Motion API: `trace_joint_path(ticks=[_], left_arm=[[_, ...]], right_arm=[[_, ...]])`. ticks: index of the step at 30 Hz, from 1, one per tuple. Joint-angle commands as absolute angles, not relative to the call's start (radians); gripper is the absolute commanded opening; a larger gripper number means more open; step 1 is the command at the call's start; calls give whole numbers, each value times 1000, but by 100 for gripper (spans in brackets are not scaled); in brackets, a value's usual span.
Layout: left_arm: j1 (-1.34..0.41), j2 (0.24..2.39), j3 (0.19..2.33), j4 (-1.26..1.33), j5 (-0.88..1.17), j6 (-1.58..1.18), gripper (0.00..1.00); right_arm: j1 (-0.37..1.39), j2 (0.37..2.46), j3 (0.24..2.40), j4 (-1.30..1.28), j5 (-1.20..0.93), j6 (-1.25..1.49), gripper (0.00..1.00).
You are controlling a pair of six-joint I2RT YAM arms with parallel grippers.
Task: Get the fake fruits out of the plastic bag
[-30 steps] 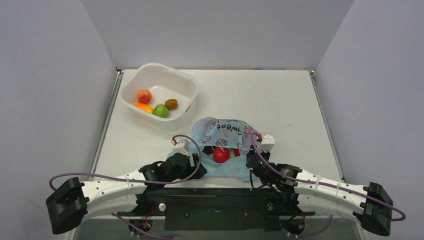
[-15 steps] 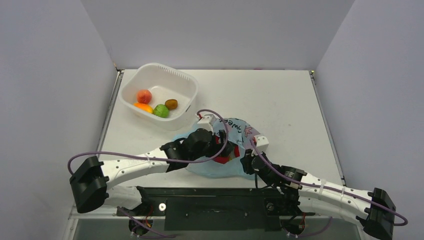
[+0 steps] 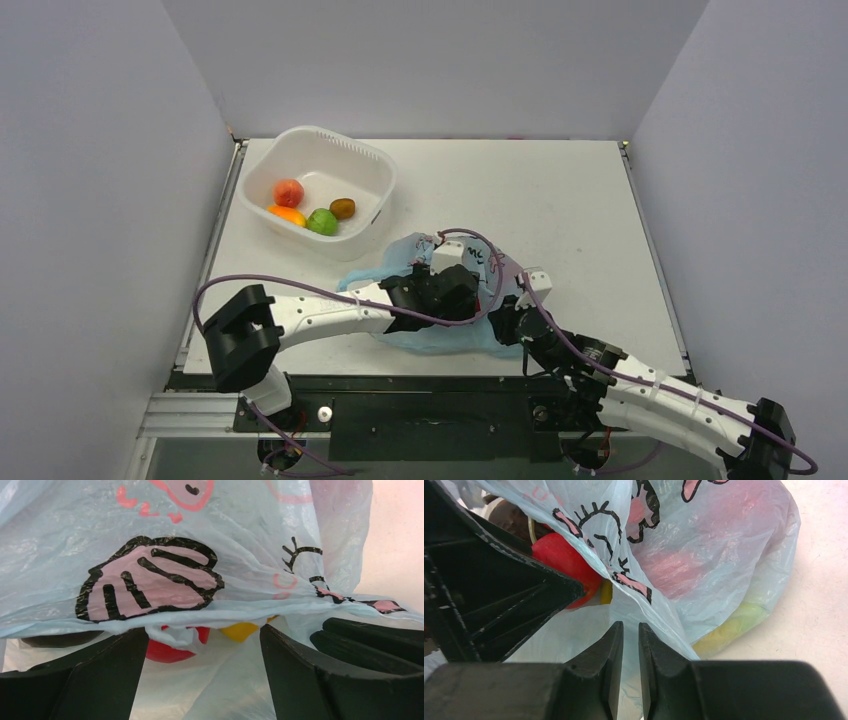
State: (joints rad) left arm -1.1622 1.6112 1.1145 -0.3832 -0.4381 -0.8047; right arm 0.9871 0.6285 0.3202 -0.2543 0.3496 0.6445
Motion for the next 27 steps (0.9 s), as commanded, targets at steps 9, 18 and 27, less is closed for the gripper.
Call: trace_joint_path(ticks=[9,18,27], left_arm=[[-1178,1728,1223,-517,-523,-800,83],[-1187,1703,1196,-521,-550,-772,95],[-1189,1780,1233,-520,-554,-719,96]], right_arm=[[978,628,317,-215,336,653,15],[974,637,315,-201,312,642,15],[974,586,296,-193,310,639,15]])
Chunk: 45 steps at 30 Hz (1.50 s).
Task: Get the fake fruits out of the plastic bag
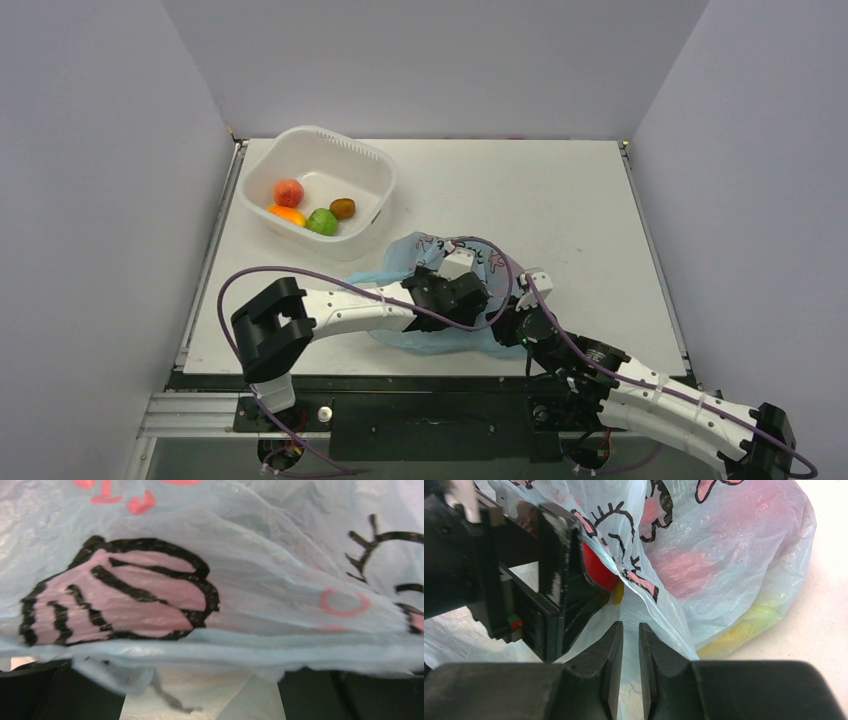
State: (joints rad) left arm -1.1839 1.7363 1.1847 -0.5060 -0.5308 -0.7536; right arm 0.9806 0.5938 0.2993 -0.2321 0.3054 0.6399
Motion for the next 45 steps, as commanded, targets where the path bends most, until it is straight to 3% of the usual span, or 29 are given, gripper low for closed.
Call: trace_joint_path(ticks=[1,11,13,15,20,33,45], left_arm=[[-1189,1795,1242,-536,-560,-717,95],[-1189,1817,1258,-467,-555,-721,75],[-1189,1819,1262,-467,-551,-728,81],[-1189,1805,1264,-468,-549,-736,94],[-1176,1758,1263,-460,-547,-745,97],[-1132,1756,1254,-416,-530,-743,97],[-1145,1822,1248,-433,-537,-764,76]], right_arm=[[974,585,296,-195,312,640,15],[977,588,291,-176,279,621,15],[978,595,294,-173,269,617,15],[981,594,293,-169,264,614,15],[985,589,291,-166,262,612,15],[992,588,291,-167,273,613,15],[1003,593,294,-170,293,616,15]])
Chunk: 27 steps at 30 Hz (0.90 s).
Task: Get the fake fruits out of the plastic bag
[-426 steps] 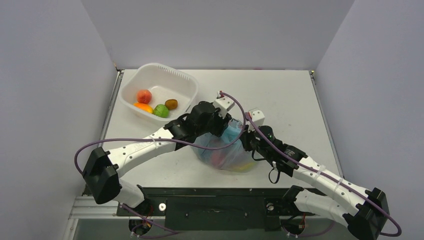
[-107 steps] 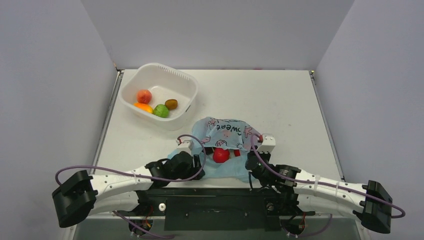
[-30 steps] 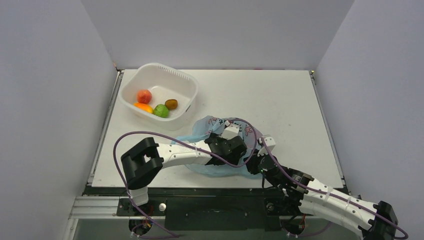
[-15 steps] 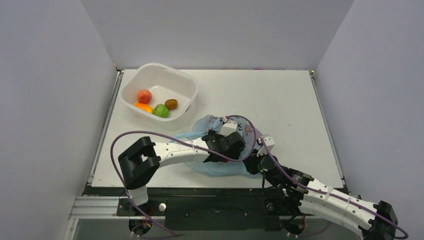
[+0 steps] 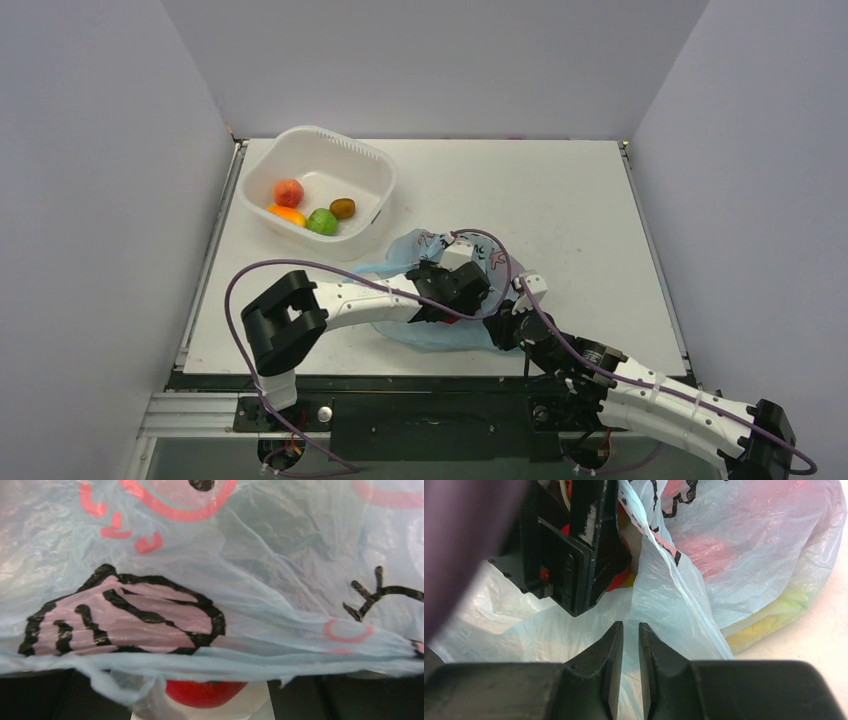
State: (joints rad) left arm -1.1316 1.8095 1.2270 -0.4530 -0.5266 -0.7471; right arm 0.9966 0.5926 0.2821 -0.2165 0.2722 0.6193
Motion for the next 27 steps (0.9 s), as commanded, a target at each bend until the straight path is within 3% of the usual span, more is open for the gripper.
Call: trace_joint_path(ticks=[1,4,6,8,14,21,27], left_arm=[[-1149,1824,1249,-435,-539,-763,74],[-1160,1825,1271,-453,-546,-754,65],[-1167,1818,1291,-473,-558,-750,39],[-1173,1802,1308,-482,-561,-739,26],[-1175,1672,1327,-435,-515,-715,0],[-1146,1457,1279,-411,-355,-674,0],[-1002,1206,1128,-252,-126,-673,0]], right_arm=[[1004,594,294,-171,293,615,15],[1005,593,294,-172,296,618,15],[1005,593,294,-171,297,618,15],[1005,593,294,-173,299,618,15],[1014,592,299,-181,325,620,15],[1014,607,314,-208,384,646,15],[1016,586,314,-226,421,660,15]])
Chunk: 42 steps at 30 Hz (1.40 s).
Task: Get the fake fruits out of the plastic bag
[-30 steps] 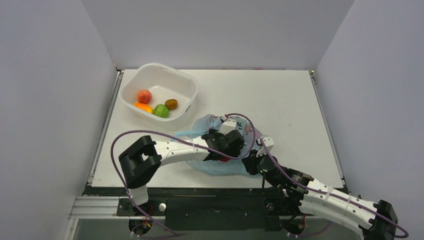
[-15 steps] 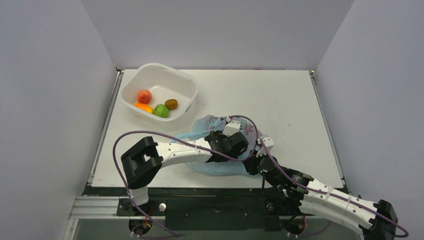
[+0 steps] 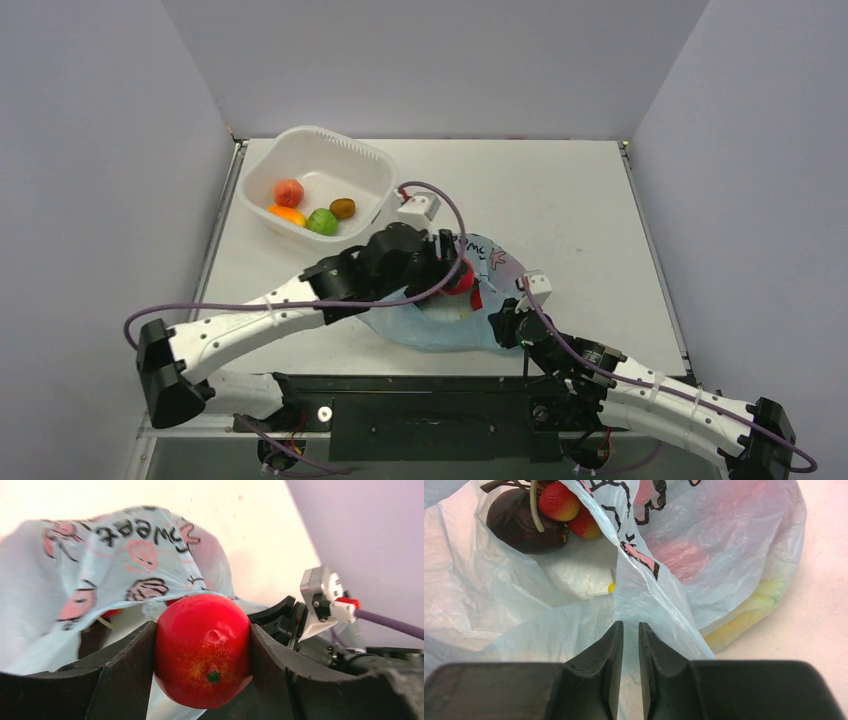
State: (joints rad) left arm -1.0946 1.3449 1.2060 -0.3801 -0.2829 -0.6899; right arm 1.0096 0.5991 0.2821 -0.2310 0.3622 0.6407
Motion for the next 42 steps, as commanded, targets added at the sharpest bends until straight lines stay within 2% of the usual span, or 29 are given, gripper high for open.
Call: trace_joint_path(ticks=[1,8,10,16,24,30,32,37,39,42], left_arm=[[-953,1150,1121,-253,-130,-676,0],[-647,948,1090,-390,-436,-731,0],[-550,937,1096,-402,-448,-718,0],[-323,1067,1143,-377,-293,-664,0],[-251,1349,1186,-260,-245,-584,1],[-253,1503,1236,-275,-264,-528,20],[-256,1521,1230,-271,-263,-525,30],[-258,1528,1220,-287,-278,-507,71],[-258,1515,1220,-298,-289,-500,82],[-257,1489,1238,-346,-298,-483,93]], right_arm=[[1015,585,314,-227,428,663,15],[1015,598,320,-234,442,668,15],[1017,596,319,-235,441,669,15],[1016,595,316,-230,444,669,15],[1018,597,314,-224,442,670,15],[1021,594,310,-220,443,669,15],[1022,589,309,-220,443,667,15],[1026,589,308,-217,437,664,15],[1027,592,309,-217,437,664,15],[1028,592,310,-217,435,663,15]])
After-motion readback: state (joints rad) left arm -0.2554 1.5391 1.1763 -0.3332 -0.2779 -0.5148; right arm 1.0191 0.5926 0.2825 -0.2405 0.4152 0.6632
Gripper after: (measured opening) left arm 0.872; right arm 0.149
